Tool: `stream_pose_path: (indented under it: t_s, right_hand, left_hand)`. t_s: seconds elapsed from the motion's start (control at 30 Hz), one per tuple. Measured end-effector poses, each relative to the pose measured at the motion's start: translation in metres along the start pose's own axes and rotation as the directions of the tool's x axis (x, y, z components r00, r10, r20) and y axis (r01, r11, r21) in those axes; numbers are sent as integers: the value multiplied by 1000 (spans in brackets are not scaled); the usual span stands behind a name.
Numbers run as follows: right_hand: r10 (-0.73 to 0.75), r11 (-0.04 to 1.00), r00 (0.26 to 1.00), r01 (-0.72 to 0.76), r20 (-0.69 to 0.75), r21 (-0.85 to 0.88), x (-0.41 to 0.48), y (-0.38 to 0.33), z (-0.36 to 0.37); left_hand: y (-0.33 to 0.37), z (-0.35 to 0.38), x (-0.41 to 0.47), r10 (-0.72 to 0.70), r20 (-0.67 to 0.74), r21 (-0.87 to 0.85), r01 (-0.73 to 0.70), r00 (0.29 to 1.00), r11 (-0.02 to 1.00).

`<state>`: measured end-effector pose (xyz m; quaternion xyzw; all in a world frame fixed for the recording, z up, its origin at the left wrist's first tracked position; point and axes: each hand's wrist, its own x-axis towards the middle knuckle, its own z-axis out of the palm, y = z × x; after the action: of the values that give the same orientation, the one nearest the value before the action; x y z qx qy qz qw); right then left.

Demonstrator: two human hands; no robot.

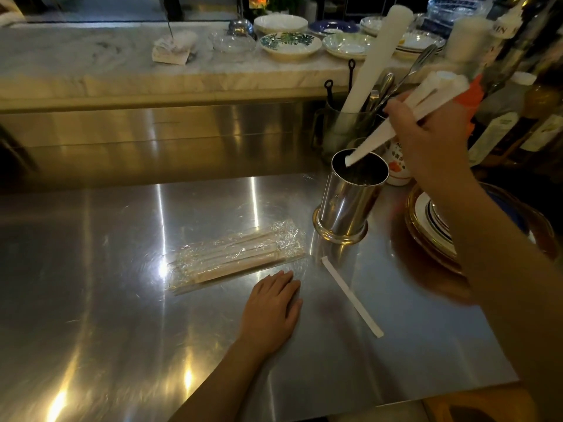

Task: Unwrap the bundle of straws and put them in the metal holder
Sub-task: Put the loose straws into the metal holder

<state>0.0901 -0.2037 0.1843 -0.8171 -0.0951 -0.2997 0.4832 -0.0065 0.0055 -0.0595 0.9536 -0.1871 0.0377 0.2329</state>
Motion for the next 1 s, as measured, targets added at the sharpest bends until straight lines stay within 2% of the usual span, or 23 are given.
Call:
stream_pose_path:
  t_s: [0.07, 0.13, 0.23, 0.3, 0.4, 0.5, 0.6, 0.67, 0.7, 0.77, 0.83, 0.87, 0.93, 1.0]
  right_hand:
    - [4, 992, 1000, -3, 7, -129, 11, 10, 9]
    - [108, 956, 982, -59, 156, -289, 19, 29, 21]
    - [283, 874, 870, -60, 405, -483, 27, 57, 38]
    - [366, 818, 805, -39, 466, -574, 31, 67, 47]
    - [465, 745, 719, -2, 517, -667, 37, 76, 53]
    - [541, 686, 551, 148, 635, -712, 39, 79, 54]
    - [524, 705, 518, 182, 677, -685, 39, 74, 53]
    - [520, 702, 526, 185, 673, -687, 41, 69, 51]
    - [502, 708, 557, 175, 661, -684, 42, 66, 49]
    - [410, 771, 687, 91, 600, -631, 39, 58, 44]
    - [272, 869, 839, -3, 472, -495, 29, 46, 37]
    - [190, 907, 896, -3, 402, -422, 21, 40, 33]
    - [53, 949, 954, 44, 294, -312, -1, 31, 27]
    - [19, 961, 969, 50, 245, -272, -27, 31, 24]
  left_hand:
    - [0, 1, 0, 0, -1, 3, 0, 1000, 1000]
    - [0, 1, -1, 2, -2, 1, -2, 1000, 1000]
    - [1, 1, -1, 6, -6, -6, -7, 1000, 1000]
    - [2, 0, 0, 5, -9, -8, -5, 1000, 1000]
    - [3, 0, 0, 10, -16, 13, -10, 1000, 1000]
    - [2, 0, 0, 6, -25, 27, -5, 1000, 1000]
    - [1, 3, -1, -5, -25, 28, 6, 1000, 1000]
    - [0, 4, 0, -6, -21, 19, 6, 1000, 1000]
    - [0, 4, 0, -5, -20, 15, 6, 1000, 1000]
    - [-1, 5, 0, -1, -19, 8, 1, 1000, 1000]
    - [-2, 5, 0, 5, -25, 6, -5, 1000, 1000]
    - [-1, 4, 0, 7, -30, 7, -7, 1000, 1000]
    - [-1, 3, 0, 14, -39, 5, -14, 999, 1000]
    - [-1, 2, 0, 20, -38, 2, -20, 999, 1000]
